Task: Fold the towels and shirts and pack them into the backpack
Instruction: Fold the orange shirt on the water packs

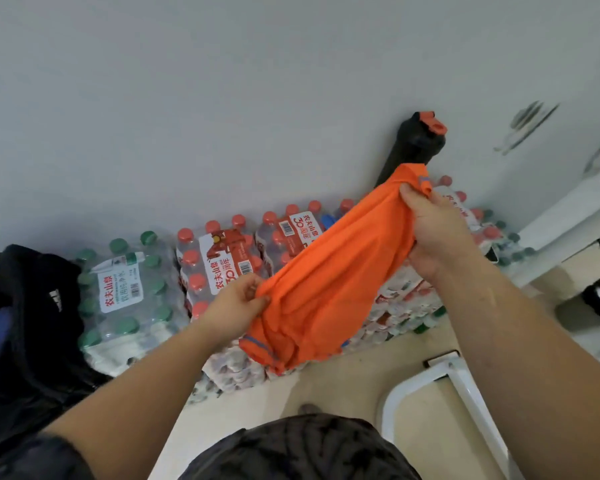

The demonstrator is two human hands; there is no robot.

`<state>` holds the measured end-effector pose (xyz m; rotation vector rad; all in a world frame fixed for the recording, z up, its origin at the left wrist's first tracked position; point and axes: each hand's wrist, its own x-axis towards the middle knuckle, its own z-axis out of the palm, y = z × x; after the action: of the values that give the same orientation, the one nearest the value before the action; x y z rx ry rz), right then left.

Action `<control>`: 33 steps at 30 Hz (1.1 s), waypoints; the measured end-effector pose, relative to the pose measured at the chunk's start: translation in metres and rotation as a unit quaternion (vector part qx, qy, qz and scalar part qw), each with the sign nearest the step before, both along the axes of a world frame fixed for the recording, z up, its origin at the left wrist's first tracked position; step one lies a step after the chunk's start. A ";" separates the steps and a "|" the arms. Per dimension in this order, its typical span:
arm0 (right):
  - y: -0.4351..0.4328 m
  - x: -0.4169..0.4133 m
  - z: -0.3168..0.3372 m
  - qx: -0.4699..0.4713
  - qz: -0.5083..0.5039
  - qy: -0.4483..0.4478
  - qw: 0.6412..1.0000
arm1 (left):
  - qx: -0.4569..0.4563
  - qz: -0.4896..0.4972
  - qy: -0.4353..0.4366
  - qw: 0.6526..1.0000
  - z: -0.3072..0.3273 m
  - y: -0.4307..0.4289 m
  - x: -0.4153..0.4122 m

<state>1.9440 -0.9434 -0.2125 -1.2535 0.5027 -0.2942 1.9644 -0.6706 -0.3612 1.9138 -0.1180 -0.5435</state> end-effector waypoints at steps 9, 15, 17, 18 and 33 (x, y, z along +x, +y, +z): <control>-0.022 -0.031 -0.053 -0.453 0.140 0.117 0.872 | -0.037 -0.115 -0.121 0.985 0.109 -0.029 0.025; 0.061 -0.007 -0.044 -0.465 0.296 -0.077 0.831 | -0.068 -0.056 -0.197 0.976 0.143 -0.046 0.022; 0.064 0.000 -0.043 -0.434 0.265 -0.068 0.859 | -0.105 0.005 -0.157 0.982 0.129 -0.028 0.022; 0.065 0.000 -0.041 -0.372 0.265 -0.062 0.888 | -0.106 0.010 -0.120 0.987 0.118 -0.017 0.020; 0.042 -0.002 -0.034 0.236 0.106 0.030 0.965 | -0.170 0.095 0.040 0.980 0.036 -0.006 -0.014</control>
<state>1.9419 -0.9014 -0.2464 -0.8408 0.4516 0.0481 1.9502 -0.6769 -0.3251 1.5482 0.0234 -0.4392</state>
